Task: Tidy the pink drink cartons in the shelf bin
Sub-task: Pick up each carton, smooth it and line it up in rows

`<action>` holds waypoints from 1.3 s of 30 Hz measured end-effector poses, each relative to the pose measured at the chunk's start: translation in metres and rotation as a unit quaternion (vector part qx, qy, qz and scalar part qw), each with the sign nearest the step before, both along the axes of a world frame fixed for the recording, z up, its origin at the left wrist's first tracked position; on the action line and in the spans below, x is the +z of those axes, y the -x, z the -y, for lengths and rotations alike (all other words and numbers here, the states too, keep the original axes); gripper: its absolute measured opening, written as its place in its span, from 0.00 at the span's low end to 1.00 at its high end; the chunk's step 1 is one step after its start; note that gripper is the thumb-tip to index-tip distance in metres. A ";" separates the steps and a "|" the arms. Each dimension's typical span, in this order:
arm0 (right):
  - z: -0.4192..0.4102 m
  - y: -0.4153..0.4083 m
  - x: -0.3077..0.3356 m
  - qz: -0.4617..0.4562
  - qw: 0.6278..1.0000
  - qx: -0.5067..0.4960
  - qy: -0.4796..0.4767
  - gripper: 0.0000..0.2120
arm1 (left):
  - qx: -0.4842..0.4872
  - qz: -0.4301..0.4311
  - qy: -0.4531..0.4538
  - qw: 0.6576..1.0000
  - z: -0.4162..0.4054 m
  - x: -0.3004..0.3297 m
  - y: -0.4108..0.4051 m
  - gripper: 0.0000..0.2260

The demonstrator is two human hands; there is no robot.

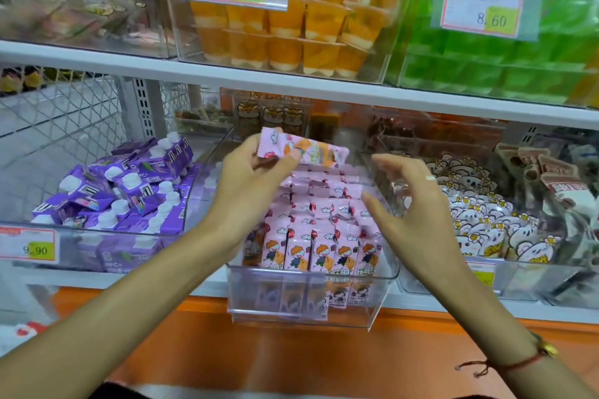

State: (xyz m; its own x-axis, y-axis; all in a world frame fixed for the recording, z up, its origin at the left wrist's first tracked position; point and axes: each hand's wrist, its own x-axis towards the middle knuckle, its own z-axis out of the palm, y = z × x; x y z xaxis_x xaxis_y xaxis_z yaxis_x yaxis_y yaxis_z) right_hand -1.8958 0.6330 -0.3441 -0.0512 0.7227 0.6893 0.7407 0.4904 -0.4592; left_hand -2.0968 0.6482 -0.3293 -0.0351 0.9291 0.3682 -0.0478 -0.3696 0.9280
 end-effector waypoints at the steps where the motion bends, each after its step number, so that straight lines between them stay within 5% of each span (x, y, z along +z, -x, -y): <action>1: -0.002 -0.004 -0.003 0.009 0.999 -0.024 0.036 0.21 | 0.007 -0.005 -0.006 1.000 -0.007 0.002 0.001 0.11; 6: -0.005 -0.015 -0.019 0.012 0.983 -0.045 0.178 0.22 | 0.016 -0.137 -0.061 0.989 -0.036 -0.009 -0.018 0.14; 15: -0.001 -0.026 -0.026 -0.029 0.985 -0.013 0.170 0.16 | -0.019 -0.355 -0.115 0.927 -0.061 -0.002 -0.019 0.14; 19: -0.002 -0.032 -0.027 -0.049 0.985 -0.016 0.164 0.13 | -0.115 -0.450 -0.082 0.882 -0.071 0.033 -0.022 0.11; 25: 0.001 -0.036 -0.027 -0.060 0.986 -0.006 0.156 0.10 | -0.093 -0.543 -0.073 0.831 -0.088 0.032 -0.049 0.15; 29: 0.001 -0.037 -0.028 -0.048 0.987 -0.003 0.151 0.11 | -0.038 -0.550 -0.094 0.829 -0.093 0.004 -0.049 0.17; 35: 0.007 -0.035 -0.025 0.022 0.988 -0.005 0.151 0.15 | -0.119 -0.654 -0.068 0.744 -0.096 -0.016 -0.038 0.10; 39: 0.007 -0.033 -0.019 0.113 0.985 -0.052 0.120 0.15 | -0.074 -0.626 -0.082 0.772 -0.082 -0.015 -0.038 0.13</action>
State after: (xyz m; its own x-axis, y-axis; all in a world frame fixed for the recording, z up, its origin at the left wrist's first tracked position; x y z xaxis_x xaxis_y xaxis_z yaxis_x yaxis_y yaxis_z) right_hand -1.8627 0.6257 -0.3630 -0.1012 0.8728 0.4774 0.8781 0.3039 -0.3696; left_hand -2.0587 0.7298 -0.3443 0.5462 0.8258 0.1405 0.7956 -0.5639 0.2214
